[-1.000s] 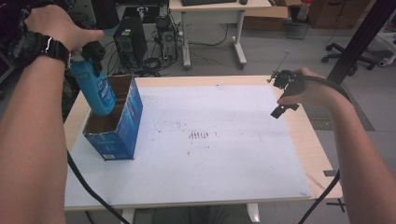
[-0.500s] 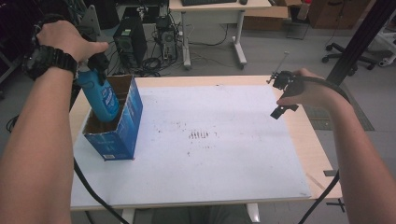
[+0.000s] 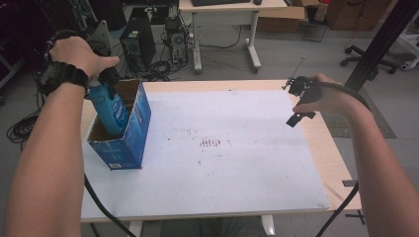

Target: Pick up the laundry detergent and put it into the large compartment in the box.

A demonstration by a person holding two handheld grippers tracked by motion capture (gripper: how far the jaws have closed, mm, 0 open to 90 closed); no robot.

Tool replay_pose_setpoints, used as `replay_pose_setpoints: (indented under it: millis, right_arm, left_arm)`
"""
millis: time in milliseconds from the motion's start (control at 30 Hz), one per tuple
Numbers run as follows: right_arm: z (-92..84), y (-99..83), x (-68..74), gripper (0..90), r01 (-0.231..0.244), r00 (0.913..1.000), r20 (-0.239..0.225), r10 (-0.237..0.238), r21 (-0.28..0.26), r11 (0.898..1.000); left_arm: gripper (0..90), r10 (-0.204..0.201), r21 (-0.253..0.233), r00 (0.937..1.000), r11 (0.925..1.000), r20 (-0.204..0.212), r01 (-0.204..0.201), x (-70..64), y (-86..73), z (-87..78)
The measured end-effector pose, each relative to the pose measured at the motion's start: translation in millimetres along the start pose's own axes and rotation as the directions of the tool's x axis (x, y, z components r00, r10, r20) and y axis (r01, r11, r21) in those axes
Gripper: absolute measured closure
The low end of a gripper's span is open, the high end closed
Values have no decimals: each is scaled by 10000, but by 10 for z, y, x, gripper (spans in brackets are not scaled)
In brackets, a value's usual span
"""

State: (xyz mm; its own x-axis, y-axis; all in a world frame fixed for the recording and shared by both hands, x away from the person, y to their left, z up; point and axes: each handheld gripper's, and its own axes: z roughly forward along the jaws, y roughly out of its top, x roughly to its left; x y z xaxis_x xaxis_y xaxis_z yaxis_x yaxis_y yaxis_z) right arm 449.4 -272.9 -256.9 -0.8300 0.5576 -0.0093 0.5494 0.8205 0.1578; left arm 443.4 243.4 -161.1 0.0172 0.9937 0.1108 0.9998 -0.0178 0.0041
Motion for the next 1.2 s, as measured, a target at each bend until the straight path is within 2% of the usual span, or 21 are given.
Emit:
replay_pose_setpoints:
  millis: [867,1067,1200]
  right_arm:
    - [65,12,19,170,56,9999,82,-58,172,9998]
    - [82,13,15,169,41,10000,65,-43,230,9997]
    - [88,15,15,169,62,10000,76,-64,264,9996]
  left_arm:
    - [374,38,369,9997,9993,225,-46,-16,30,491]
    - [374,74,542,9999,9985,110,-80,-30,50,629]
    - [374,53,566,9998,9984,190,-64,-29,50,681]
